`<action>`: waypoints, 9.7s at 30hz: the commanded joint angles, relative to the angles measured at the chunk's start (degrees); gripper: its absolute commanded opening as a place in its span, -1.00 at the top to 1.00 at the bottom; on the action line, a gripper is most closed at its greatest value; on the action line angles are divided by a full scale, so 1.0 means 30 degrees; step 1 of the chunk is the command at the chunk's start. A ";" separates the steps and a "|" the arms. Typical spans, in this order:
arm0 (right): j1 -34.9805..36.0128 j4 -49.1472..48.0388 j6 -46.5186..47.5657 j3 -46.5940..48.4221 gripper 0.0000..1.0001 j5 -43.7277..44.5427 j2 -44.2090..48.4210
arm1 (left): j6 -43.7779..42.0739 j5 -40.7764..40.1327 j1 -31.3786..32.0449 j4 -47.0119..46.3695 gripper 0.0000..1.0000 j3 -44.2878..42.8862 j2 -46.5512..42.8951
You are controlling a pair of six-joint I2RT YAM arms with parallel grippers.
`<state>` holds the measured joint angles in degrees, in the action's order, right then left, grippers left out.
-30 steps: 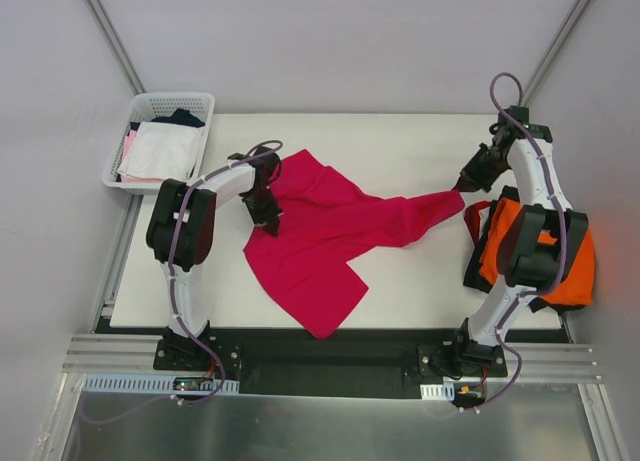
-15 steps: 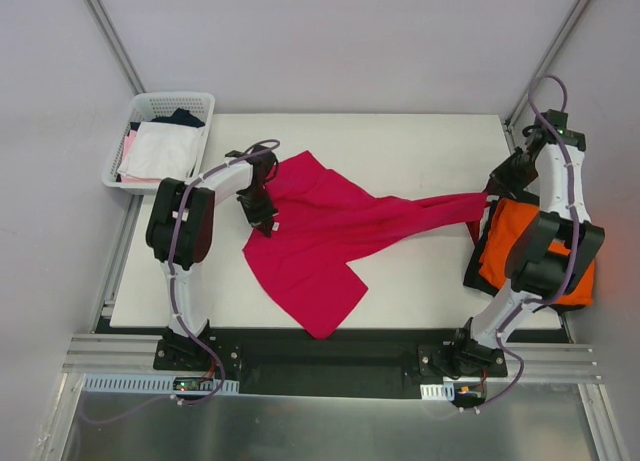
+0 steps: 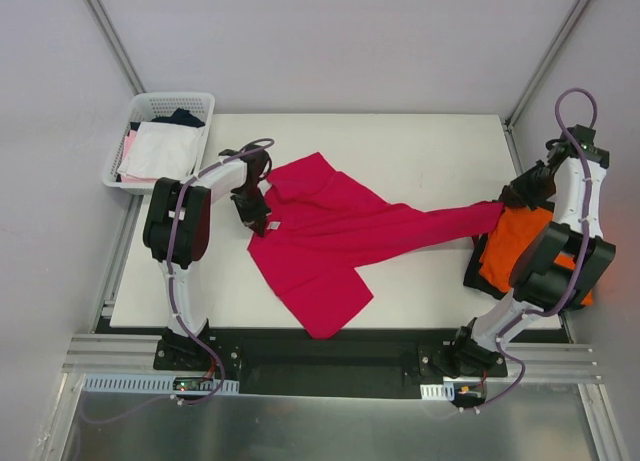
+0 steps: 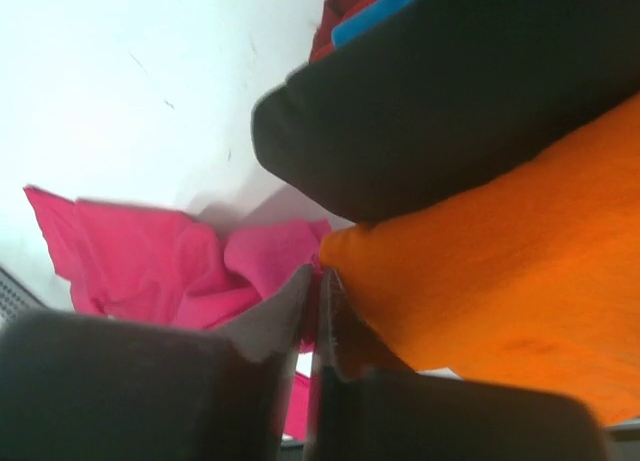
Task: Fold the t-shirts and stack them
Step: Flatten the tshirt out
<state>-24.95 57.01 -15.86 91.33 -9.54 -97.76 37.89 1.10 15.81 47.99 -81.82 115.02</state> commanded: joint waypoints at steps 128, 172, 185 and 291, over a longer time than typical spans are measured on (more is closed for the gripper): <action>1.6403 -0.2365 0.1153 0.1345 0.25 -0.8863 -0.6556 | 0.0554 0.3384 -0.1254 -0.1290 0.34 0.8643 -0.6025; 1.3443 -0.8076 -0.0514 0.0523 0.14 -1.1614 -1.0978 | -0.0530 0.9535 0.1350 -0.2431 0.30 0.0525 -0.2277; 1.5287 -0.8400 -0.1364 0.0641 0.97 -1.1673 -0.9576 | -0.1058 0.8803 0.1350 -0.2431 0.31 0.1551 -0.1983; 1.6168 0.1885 0.3880 -0.0969 0.97 -0.5667 -0.5150 | -0.2435 -0.4140 -0.0554 -0.1144 1.00 -1.3095 0.8593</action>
<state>23.24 62.54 -3.62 89.86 -25.52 -117.49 30.76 4.19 15.03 37.85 -120.09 139.46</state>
